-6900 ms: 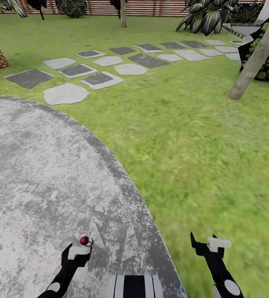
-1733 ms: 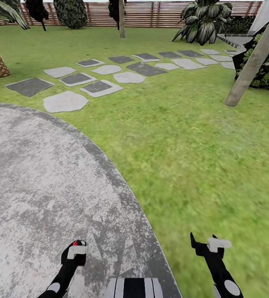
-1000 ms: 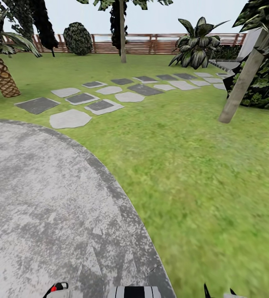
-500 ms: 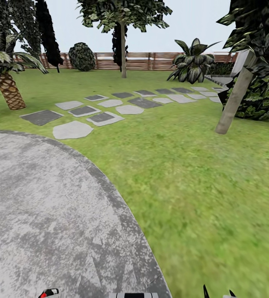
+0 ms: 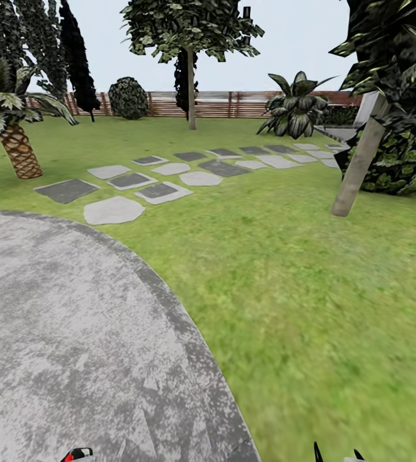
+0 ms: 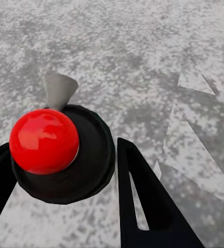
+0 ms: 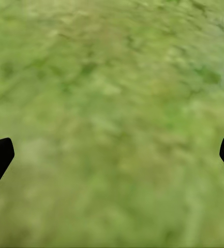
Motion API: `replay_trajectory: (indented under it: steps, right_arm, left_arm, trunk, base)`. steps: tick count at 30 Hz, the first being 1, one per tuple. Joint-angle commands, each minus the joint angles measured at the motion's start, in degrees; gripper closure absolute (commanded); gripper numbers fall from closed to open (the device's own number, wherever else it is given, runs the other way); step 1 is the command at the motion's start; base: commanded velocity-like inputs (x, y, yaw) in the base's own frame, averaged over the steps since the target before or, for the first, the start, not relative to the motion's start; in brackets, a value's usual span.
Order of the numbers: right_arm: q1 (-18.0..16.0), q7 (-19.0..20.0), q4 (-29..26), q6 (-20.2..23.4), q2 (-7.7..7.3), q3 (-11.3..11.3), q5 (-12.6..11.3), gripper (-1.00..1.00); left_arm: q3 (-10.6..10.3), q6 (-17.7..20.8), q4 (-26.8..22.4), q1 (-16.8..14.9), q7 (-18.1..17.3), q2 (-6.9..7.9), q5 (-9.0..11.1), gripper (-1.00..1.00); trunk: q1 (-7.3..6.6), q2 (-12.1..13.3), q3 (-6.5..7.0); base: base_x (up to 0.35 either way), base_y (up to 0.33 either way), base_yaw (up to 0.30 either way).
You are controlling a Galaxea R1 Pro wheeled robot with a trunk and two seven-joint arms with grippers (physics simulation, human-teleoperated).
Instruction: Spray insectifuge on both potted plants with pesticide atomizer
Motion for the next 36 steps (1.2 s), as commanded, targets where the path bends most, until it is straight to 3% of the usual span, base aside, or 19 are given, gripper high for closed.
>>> replay_trajectory:
  steps: [1,7,14,20,36]
  right_arm:
    - [-0.03,-0.01,0.05,-0.17,0.00,-0.05,0.01,-1.00]
    - [-0.04,-0.01,0.05,-0.17,0.07,0.02,-0.04,-1.00]
    - [-0.04,-0.09,-0.02,-0.17,0.78,0.04,-0.07,-1.00]
    - [-0.04,-0.44,-0.10,-0.25,3.28,-0.34,-0.24,-1.00]
    - [-0.04,-0.36,-0.17,-0.17,3.44,-0.10,-0.15,-1.00]
  left_arm:
    - [0.08,-0.18,0.06,-0.03,0.13,-0.02,-0.14,1.00]
    - [0.13,-0.17,0.08,-0.03,0.13,-0.06,-0.09,1.00]
    - [0.17,-0.18,0.07,-0.03,0.13,-0.17,-0.06,1.00]
    - [0.50,-0.02,0.52,-0.04,0.13,-0.19,-0.11,1.00]
    - [0.63,0.02,0.70,-0.03,0.21,-0.34,0.03,1.00]
  trunk:
    - [-0.24,0.40,0.21]
    - [-0.46,0.80,0.48]
    - [-0.46,0.80,0.61]
    - [-0.46,0.80,0.78]
    - [-0.46,0.80,0.58]
  base:
    - [0.000,0.000,0.000]
    - [0.000,0.000,0.010]
    - [0.000,0.000,0.224]
    - [0.000,0.000,0.269]
    - [0.000,0.000,0.278]
